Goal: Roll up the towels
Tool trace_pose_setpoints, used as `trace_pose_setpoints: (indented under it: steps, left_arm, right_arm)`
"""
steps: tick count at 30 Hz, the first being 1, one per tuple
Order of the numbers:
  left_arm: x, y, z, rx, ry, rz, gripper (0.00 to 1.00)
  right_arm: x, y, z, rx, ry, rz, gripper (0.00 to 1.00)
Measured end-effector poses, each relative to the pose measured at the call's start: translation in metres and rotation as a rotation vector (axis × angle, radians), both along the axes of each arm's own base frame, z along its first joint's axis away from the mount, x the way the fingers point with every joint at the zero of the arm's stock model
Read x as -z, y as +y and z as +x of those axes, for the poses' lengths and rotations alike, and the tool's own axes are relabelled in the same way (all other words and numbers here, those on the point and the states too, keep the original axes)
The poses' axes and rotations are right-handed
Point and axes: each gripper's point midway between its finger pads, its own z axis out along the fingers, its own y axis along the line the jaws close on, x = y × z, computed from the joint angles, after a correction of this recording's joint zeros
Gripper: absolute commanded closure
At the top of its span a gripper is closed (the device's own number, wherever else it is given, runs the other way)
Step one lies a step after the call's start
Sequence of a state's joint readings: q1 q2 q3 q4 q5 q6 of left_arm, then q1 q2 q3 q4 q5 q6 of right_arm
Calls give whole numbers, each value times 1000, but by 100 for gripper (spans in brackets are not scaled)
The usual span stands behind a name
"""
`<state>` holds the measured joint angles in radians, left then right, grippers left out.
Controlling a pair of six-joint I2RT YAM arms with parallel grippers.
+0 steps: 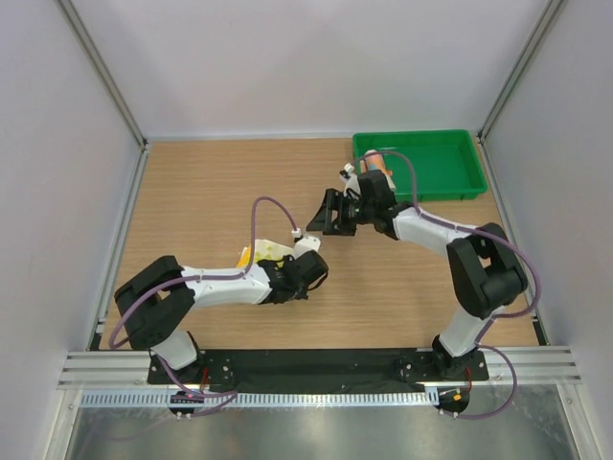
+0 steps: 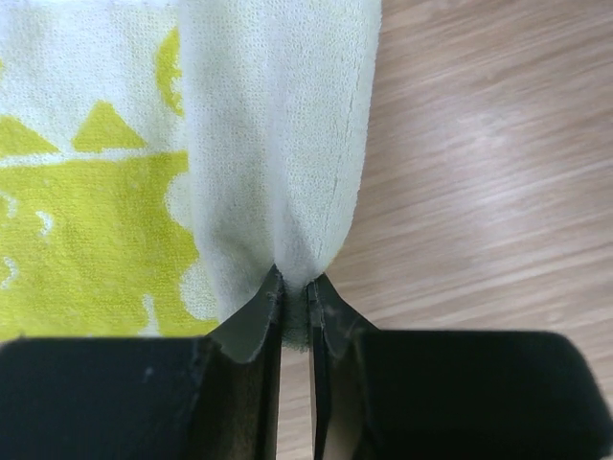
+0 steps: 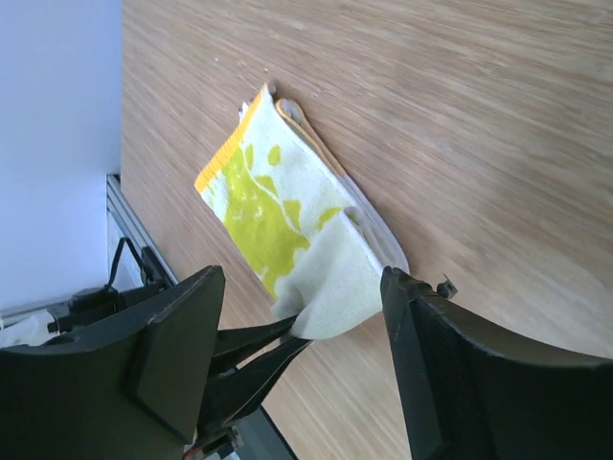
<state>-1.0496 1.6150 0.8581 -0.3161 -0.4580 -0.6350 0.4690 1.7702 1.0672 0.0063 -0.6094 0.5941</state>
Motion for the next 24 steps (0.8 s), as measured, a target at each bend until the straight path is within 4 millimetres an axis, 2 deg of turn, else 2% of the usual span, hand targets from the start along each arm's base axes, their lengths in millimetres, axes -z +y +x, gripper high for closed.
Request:
trace_pose_setpoints:
  steps: [3,5,7,10,15,19,23,24]
  left_arm:
    - [0,-2,-4,3,23,-32,99]
    - [-1,-4,-6,9,32,-49,100]
    - [-2,-5,-8,14,42,-66,99]
    - [-5,-8,-11,23,54,-93,99]
    - [-12,-13,-12,31,58,-134,100]
    - [-15,-11,-14,20,65,-163,100]
    - [-18,-9,-16,15,63,-186,100]
    - [-19,-8,-16,14,62,-191,100]
  right_arm:
    - [-19,-9,-8,50,-29,0,25]
    - [-20,-13,-17,69,-18,-2,25]
    - [-10,-14,-25,78,15,-18,25]
    - [15,-15,-44,74,95,-63,25]
    - [51,-4,-70,38,202,-117,27]
    - [66,2,-79,21,242,-136,34]
    - [69,6,-78,23,252,-123,39]
    - [70,6,-78,23,253,-122,43]
